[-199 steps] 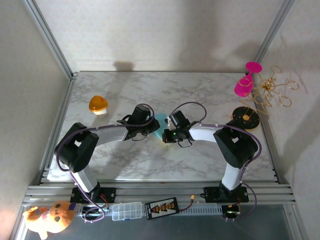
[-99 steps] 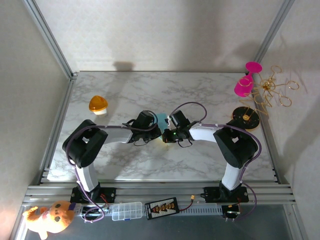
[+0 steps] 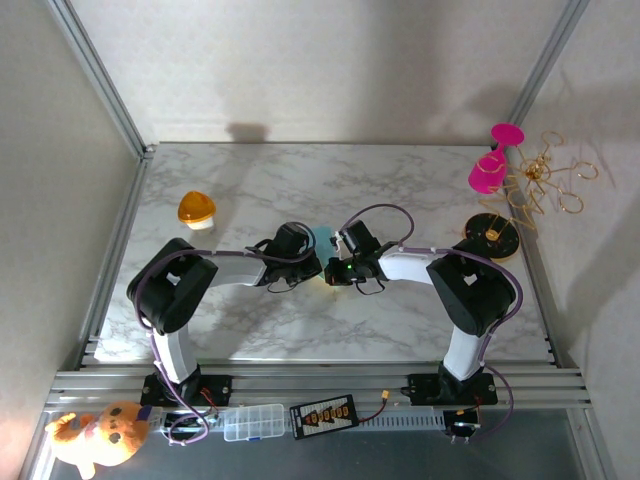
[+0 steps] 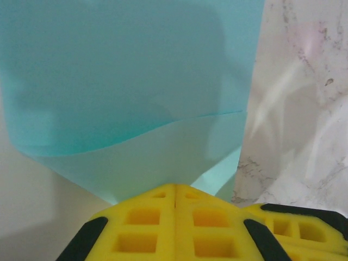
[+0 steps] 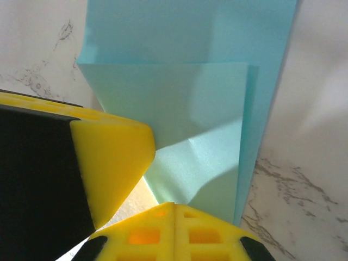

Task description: Fold a paper plane with a square sheet of paper (pick it up from the middle)

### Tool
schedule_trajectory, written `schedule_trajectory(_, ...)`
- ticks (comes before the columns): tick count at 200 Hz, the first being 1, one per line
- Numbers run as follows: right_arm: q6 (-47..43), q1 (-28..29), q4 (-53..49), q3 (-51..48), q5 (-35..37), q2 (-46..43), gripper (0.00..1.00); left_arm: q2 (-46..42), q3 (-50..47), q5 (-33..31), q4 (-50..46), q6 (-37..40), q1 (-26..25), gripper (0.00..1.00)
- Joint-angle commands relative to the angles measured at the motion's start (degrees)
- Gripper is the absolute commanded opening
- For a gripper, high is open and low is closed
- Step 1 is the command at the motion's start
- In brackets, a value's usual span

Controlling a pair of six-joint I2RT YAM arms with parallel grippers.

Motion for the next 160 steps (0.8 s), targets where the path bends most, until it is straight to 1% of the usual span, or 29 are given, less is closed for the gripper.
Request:
schedule_trajectory(1,-0.75,-0.27,-6.78,-2.27,4.25,3.34,0.04,1.48,0.24,-2.53,-3.22,1.68,0.97,0.04)
schedule_trajectory(25,-1.06,-0.27,-7.68,-2.87,4.81,3.36,0.04,1.64,-0.39,-2.62,-3.66,2.99,2.72,0.04)
schedule_trajectory(72,-2.93,-0.27,-9.80,-4.39,6.72,2.15,0.03,0.80,-0.05,-2.61,-6.11,5.90,8.04,0.06)
schedule_trajectory(98,-3.09,-0.33,-9.51,-4.68,5.87,2.11,0.04,0.18,0.04,-3.90,-7.48,7.23,9.98,0.06)
schedule_trajectory(122,-2.92,-0.27,-9.38,-4.57,5.63,1.86,0.04,-1.31,0.42,-4.43,-9.14,7.93,11.43,0.06)
schedule_trajectory(144,-2.42,-0.27,-8.56,-4.31,4.77,1.48,0.04,-4.32,2.74,-6.01,-12.14,8.80,12.08,0.07)
schedule_trajectory(160,-2.20,-0.27,-7.97,-4.14,3.95,1.45,0.04,-6.46,3.97,-5.25,-12.16,8.43,12.00,0.07)
